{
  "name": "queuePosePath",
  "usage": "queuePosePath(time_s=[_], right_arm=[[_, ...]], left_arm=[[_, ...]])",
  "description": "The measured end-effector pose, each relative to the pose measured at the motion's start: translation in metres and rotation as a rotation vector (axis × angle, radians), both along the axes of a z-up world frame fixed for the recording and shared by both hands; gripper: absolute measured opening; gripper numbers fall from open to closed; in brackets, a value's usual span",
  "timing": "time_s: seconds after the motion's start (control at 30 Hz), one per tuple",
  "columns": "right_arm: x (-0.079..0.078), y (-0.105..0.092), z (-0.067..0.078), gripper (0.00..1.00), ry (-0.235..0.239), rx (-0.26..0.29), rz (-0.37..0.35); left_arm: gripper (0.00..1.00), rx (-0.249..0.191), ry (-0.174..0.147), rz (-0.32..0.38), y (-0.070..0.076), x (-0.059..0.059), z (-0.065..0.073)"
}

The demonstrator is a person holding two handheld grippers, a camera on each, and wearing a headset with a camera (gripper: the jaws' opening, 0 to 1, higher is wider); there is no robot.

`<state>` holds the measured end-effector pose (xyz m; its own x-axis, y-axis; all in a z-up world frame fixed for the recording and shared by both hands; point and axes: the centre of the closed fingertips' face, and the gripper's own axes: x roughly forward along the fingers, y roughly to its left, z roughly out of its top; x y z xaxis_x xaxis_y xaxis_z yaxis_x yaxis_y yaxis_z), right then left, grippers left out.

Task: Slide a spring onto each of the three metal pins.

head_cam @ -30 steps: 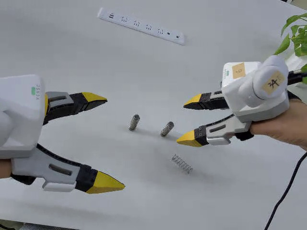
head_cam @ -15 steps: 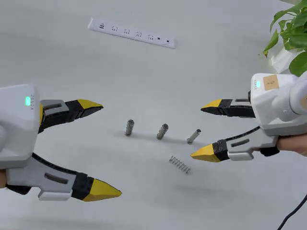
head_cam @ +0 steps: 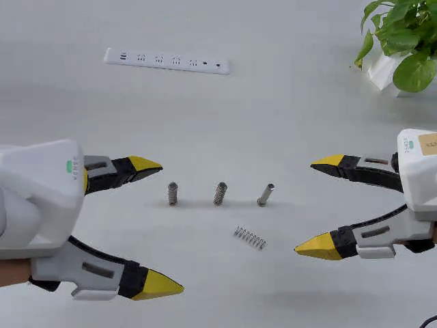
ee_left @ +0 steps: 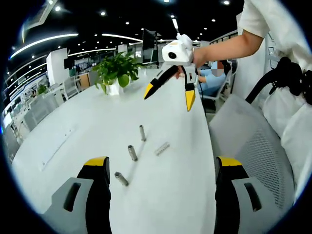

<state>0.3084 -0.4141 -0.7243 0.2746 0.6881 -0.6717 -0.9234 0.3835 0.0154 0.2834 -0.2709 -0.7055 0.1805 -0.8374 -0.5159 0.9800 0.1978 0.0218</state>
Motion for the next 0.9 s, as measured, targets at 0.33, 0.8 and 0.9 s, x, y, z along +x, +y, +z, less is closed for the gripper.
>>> queuePosePath(time_s=[0.33, 0.8, 0.9], right_arm=[[-0.017, -0.021, -0.007, 0.91, -0.004, 0.078, -0.065], [-0.034, -0.045, -0.015, 0.89, -0.006, 0.129, -0.157], [-0.037, -0.048, -0.017, 0.89, -0.003, 0.135, -0.168]], left_arm=[[0.71, 0.142, -0.05, -0.108, -0.035, 0.0, -0.022], [0.45, 0.41, -0.138, -0.264, -0.069, 0.007, -0.081], [0.39, 0.458, -0.152, -0.269, -0.073, 0.01, -0.091]])
